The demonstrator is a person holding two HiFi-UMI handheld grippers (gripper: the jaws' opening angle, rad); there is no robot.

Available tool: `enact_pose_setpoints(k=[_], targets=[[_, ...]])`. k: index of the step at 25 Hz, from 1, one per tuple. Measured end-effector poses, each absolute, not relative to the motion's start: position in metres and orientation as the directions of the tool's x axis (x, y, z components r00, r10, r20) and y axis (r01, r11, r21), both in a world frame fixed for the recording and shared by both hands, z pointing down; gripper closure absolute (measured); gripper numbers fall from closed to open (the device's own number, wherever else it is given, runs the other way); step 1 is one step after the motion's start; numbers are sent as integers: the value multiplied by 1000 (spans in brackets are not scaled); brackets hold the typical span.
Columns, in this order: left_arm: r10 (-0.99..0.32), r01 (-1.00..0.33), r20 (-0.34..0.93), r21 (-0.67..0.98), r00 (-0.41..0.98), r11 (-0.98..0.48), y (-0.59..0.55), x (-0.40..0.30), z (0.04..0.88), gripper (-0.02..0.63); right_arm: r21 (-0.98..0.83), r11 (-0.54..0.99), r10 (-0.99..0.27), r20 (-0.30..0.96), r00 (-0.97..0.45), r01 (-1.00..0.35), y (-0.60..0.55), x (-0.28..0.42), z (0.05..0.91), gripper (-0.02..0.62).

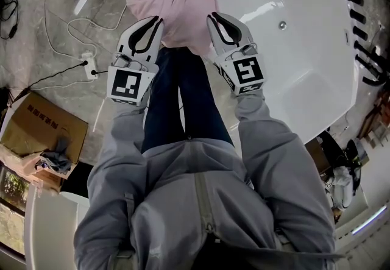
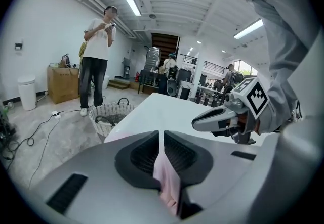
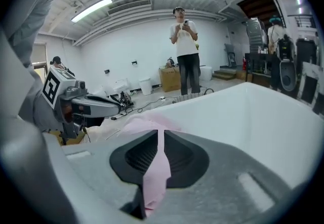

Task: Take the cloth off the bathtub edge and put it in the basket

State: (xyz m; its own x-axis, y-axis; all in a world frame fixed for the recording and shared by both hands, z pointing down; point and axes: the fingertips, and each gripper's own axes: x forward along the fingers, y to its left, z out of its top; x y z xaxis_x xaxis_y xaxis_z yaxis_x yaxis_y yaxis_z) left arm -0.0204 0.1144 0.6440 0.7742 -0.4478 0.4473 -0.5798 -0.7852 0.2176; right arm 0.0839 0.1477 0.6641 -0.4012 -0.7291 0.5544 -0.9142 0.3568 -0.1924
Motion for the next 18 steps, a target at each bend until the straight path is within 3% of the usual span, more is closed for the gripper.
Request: enact_pose_setpoints(k=[2,3,4,6,7,12,14,18], targets=[[-420,-570,473,236,775,-787,118,-19,654,590,-244,335,-706,574,-414,-910,152,86,674,566],[-401,-567,492,251,773,-785,121,-19,660,550,-273,324,-693,583,-424,-906,154,86,679,552],[-382,-566,514,265,768,-781,123,-20,665,439,-302,314,-679,591,-435,-900,157,85,683,521],[-359,-574,556,277,750,-770,125,-24,675,379,-361,300,-649,601,-466,-883,162,83,691,414],[-354,-580,572,275,740,-767,125,-26,679,362,-388,295,-636,603,-482,-873,164,81,695,358],[-340,-595,622,259,706,-761,122,-34,694,286,-436,290,-578,630,-519,-852,173,80,709,231],[-327,-593,635,260,699,-762,121,-35,701,263,-474,267,-550,640,-536,-839,178,80,717,151],[-290,-587,677,257,677,-768,121,-40,716,217,-536,237,-466,669,-579,-810,191,76,735,64]])
